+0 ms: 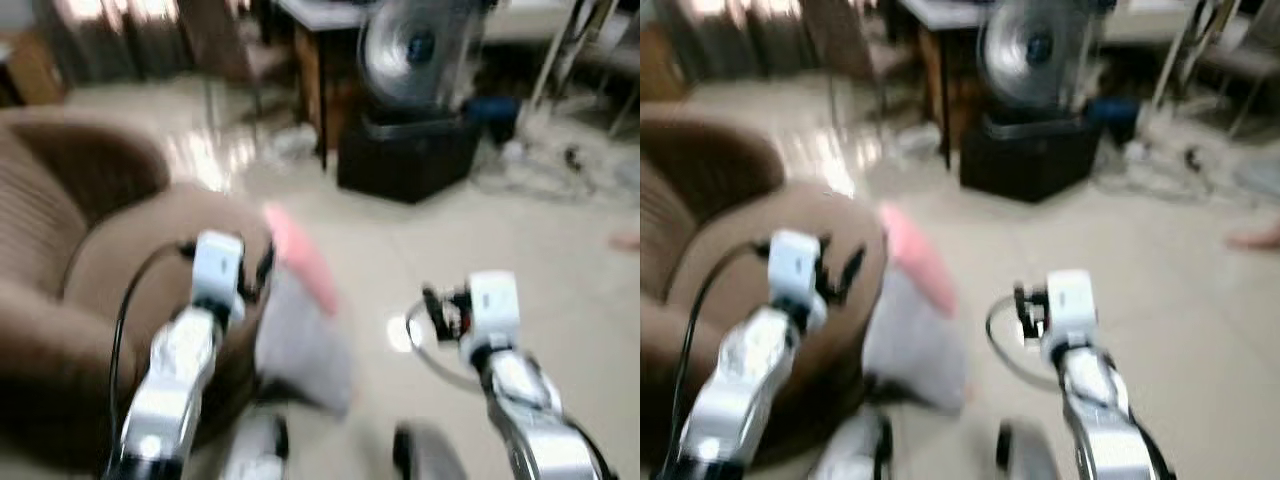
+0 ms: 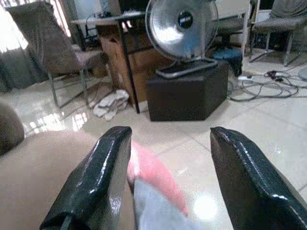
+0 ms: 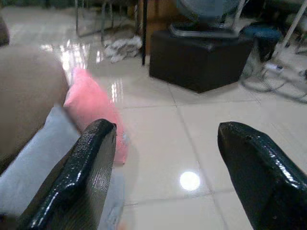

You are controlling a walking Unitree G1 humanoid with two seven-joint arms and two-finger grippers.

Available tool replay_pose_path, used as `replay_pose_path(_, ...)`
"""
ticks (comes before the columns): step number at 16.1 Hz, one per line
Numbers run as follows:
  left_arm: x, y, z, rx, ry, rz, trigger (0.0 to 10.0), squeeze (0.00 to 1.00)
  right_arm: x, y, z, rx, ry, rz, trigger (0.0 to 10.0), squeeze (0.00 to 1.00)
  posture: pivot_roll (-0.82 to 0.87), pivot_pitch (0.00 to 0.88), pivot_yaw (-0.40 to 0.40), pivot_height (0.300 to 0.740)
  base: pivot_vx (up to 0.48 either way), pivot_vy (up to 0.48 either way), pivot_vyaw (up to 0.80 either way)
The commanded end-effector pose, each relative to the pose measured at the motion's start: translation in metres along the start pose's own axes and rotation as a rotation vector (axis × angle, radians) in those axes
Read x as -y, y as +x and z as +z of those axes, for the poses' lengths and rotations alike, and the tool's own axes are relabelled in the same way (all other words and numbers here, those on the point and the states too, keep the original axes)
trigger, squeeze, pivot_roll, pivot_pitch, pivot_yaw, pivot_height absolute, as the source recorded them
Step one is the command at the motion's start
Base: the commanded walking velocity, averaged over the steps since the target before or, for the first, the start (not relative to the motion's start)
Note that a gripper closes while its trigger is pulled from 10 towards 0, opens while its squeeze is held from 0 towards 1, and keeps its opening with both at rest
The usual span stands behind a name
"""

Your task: Move the pillow to the sofa from floor

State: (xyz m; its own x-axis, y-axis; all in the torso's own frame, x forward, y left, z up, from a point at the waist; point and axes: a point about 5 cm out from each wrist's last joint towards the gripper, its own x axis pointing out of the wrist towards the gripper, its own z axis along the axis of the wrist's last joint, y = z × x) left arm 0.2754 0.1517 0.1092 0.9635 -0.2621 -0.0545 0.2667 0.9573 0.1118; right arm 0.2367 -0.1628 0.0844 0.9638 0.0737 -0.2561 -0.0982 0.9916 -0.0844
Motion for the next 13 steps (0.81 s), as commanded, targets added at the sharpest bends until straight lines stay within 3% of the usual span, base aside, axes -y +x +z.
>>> replay_pose_path(1,-0.0019,0.0016,0.0022,0.0,0.022,-0.005,10.0,0.0,-0.0015,-0.0007,0.0014,0.008,0.008,0.003,10.0,0.0,-0.05,0.023,0.037,0.576,0.0,0.0,0.0)
replay_pose_path(3,-0.001,0.0028,0.0027,0.009,0.051,-0.017,10.0,0.0,-0.0012,-0.0003,-0.0002,-0.001,-0.015,0.006,10.0,0.0,-0.05,0.025,0.036,0.568,0.0,0.0,0.0)
replay_pose_path(8,-0.0038,0.0043,0.0009,0.0,0.033,0.001,10.0,0.0,-0.0043,0.0023,-0.0005,-0.002,-0.025,0.03,10.0,0.0,-0.05,0.031,-0.008,0.568,0.0,0.0,0.0)
replay_pose_path(10,-0.0027,0.0037,0.0009,0.004,0.039,-0.006,10.0,0.0,-0.0043,0.005,-0.0017,-0.003,-0.008,0.046,10.0,0.0,-0.05,0.035,-0.016,0.568,0.317,0.0,0.0)
replay_pose_path(13,-0.0018,0.0038,0.0019,0.006,0.044,-0.018,10.0,0.0,-0.0049,0.0074,-0.0018,0.004,0.003,0.049,10.0,0.0,-0.04,0.041,-0.005,0.568,0.368,0.0,-0.52)
